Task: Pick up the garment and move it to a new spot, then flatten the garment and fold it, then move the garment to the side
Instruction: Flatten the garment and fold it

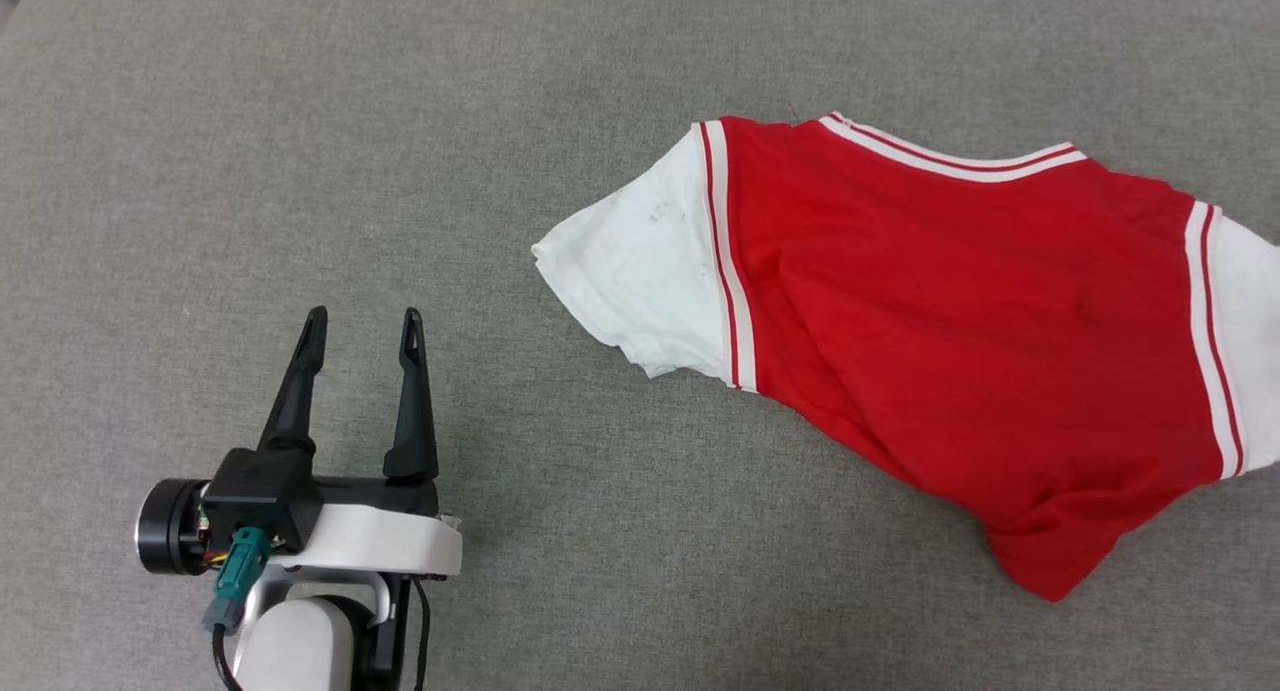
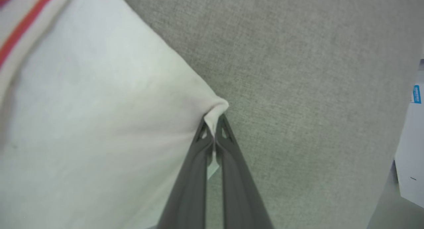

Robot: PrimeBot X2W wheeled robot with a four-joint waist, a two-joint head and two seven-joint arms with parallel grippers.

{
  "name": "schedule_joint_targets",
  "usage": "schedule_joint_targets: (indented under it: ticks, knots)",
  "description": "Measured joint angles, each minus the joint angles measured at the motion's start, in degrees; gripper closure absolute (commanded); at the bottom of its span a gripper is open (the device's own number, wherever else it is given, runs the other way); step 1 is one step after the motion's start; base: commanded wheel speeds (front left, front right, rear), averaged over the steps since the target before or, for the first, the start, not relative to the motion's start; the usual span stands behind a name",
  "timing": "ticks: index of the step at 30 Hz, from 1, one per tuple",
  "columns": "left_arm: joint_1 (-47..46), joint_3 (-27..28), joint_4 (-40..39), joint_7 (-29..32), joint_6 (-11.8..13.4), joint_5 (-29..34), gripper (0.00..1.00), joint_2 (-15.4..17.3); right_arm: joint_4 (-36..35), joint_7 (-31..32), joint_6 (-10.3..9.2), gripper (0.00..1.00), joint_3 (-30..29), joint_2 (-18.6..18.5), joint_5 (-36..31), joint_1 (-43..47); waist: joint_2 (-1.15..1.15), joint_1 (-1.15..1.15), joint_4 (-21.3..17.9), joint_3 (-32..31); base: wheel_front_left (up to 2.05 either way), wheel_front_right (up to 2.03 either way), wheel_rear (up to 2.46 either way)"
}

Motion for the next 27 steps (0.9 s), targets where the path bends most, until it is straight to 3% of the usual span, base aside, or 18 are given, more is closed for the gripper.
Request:
schedule_joint_targets:
  ticks: [1,2,9,15,16,22,27]
  knots:
    - [0.0,0.2,0.1,0.0,0.0,0.1,0.00,0.0,0.4,-1.8,0.00,0.40,-0.4,0.5,-0.3,0.0,0.00,0.00,-0.1,-0.4,0.00,0.00,0.00]
    - [0.1,0.3,0.3,0.0,-0.1,0.2,0.00,0.0,0.4,-3.7,0.01,0.00,-0.8,1.0,-0.8,0.0,0.00,0.00,-0.2,-0.8,0.00,0.00,0.00]
    - [0.0,2.5,0.3,0.0,-1.5,1.5,0.00,0.6,-4.1,-21.3,0.04,0.00,-5.7,3.0,-6.1,-0.7,0.00,0.00,-1.4,-4.9,0.00,0.00,0.00]
    - [-3.0,4.4,0.7,0.0,-3.4,1.5,0.00,2.8,-7.9,-31.3,0.03,0.00,-13.9,8.1,-12.0,1.0,0.00,0.00,-2.6,-7.4,0.00,0.00,0.00]
    - [-5.1,4.3,1.4,0.0,-4.3,1.8,0.00,4.4,-9.5,-34.4,0.03,0.00,-18.4,11.0,-15.2,2.9,0.00,0.00,-3.1,-8.1,0.00,0.00,0.00]
    - [-14.8,2.6,7.9,0.2,-6.5,1.8,0.00,10.2,-17.9,-39.3,0.03,0.00,-29.6,20.6,-24.9,10.3,0.00,0.00,-4.5,-8.7,0.00,0.00,0.00]
    - [-23.7,-1.8,12.5,8.5,-7.2,0.6,0.00,15.4,-25.3,-39.8,0.03,0.00,-34.3,26.3,-28.9,15.8,0.00,0.00,-5.7,-7.9,0.00,0.00,0.00]
